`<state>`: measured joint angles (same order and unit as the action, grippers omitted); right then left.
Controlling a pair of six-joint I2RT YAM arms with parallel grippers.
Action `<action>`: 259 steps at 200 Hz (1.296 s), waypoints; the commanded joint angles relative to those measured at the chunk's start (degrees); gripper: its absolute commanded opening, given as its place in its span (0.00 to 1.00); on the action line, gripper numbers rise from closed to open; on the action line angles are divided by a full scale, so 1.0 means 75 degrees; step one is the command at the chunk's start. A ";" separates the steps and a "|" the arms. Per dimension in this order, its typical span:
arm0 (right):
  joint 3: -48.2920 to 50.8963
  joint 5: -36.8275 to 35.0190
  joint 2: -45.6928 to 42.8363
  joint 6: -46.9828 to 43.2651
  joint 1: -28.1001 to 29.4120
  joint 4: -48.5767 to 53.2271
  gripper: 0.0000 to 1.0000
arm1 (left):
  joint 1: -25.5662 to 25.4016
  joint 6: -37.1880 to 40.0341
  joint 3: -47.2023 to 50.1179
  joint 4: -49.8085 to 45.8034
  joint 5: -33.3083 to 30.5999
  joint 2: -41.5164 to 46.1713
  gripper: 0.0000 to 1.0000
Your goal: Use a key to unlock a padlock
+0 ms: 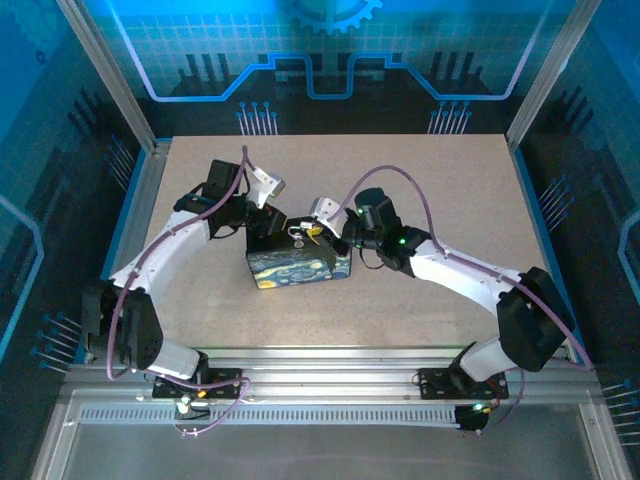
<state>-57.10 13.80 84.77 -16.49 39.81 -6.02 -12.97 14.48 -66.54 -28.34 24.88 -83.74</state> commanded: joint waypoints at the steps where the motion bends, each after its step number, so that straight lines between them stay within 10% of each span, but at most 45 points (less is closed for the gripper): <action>1: -0.0294 -0.0206 0.0141 0.0599 0.0196 0.0087 0.00 | -0.0075 -0.0690 0.0187 0.0340 0.0459 -0.0142 0.27; 83: -0.0560 -0.0472 0.0441 0.0986 0.0363 0.0510 0.00 | 0.0526 -0.2554 -0.0483 0.0618 -0.1411 0.0198 0.55; 138: -0.0402 -0.1647 0.0457 0.0983 0.0340 0.0545 0.00 | 0.1331 -0.3395 -0.0625 -0.1151 -0.1958 0.0311 0.55; 214: -0.0227 -0.2110 0.0293 0.1423 0.0218 0.0341 0.00 | 0.0885 -0.3428 0.0219 -0.1223 -0.0245 0.0407 0.53; 259: -0.0342 -0.2264 0.0452 0.1449 0.0403 0.0273 0.01 | 0.0573 -0.3448 0.0148 -0.0925 0.0402 -0.0089 0.31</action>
<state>-60.07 -0.58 86.89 -6.52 42.06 -4.71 -5.80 -11.16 -66.15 -34.00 19.31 -81.54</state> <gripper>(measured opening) 0.130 0.354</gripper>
